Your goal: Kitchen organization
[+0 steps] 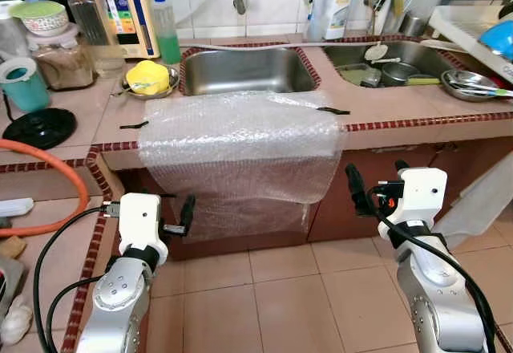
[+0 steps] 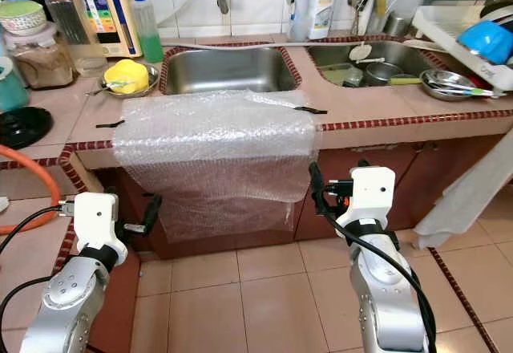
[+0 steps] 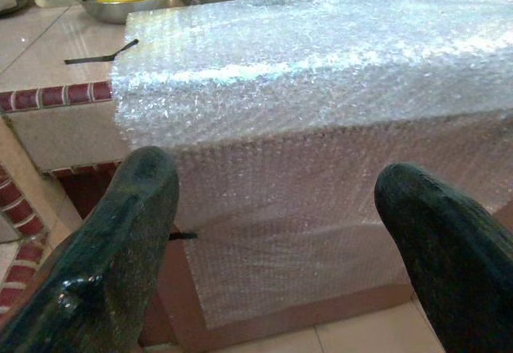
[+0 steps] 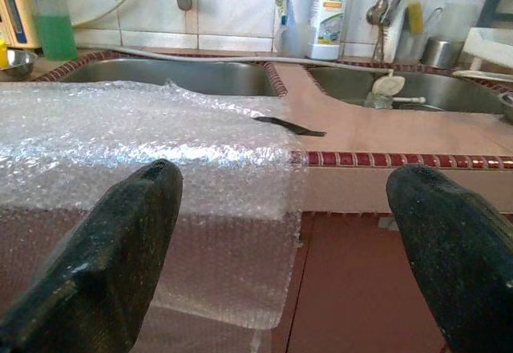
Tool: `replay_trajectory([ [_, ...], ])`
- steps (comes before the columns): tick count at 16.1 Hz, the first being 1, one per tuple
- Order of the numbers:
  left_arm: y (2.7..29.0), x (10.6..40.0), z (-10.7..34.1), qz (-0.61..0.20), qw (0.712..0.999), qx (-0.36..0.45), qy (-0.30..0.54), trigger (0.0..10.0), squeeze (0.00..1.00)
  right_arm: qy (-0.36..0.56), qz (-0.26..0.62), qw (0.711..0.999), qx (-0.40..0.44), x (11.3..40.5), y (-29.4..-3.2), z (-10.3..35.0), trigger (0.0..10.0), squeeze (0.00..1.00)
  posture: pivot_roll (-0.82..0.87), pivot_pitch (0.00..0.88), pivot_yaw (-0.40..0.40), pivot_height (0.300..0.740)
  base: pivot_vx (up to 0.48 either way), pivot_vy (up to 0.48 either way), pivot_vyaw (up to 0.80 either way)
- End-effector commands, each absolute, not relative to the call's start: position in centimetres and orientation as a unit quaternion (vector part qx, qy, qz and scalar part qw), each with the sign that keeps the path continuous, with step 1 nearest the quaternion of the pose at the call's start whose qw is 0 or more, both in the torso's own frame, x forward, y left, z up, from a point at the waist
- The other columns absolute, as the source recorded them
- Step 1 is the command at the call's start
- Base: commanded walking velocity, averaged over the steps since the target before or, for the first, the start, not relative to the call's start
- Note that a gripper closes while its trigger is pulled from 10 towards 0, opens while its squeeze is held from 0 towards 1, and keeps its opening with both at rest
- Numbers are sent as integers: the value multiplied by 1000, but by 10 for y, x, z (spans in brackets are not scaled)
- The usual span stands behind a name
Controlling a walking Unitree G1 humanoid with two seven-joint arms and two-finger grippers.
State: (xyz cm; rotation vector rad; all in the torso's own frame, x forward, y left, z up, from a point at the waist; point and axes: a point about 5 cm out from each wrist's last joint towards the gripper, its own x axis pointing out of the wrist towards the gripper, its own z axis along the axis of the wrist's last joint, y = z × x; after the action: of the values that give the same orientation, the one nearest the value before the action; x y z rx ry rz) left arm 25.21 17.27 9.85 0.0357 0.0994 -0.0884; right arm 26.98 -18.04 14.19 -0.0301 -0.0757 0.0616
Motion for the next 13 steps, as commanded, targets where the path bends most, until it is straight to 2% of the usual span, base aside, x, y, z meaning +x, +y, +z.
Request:
replay_trajectory([
  [1, 172, 253, 101, -45, 998, 15, 46, 10000, 0, -37, 33, 999, -17, 272, -181, 142, 10000, 0, 33, 0, 15, 740, 352, 0, 0],
  [13, 167, 259, 113, -54, 998, 20, 22, 10000, 0, -46, 27, 998, -22, 275, -184, 147, 10000, 0, 29, 0, 22, 740, 351, 0, 0],
])
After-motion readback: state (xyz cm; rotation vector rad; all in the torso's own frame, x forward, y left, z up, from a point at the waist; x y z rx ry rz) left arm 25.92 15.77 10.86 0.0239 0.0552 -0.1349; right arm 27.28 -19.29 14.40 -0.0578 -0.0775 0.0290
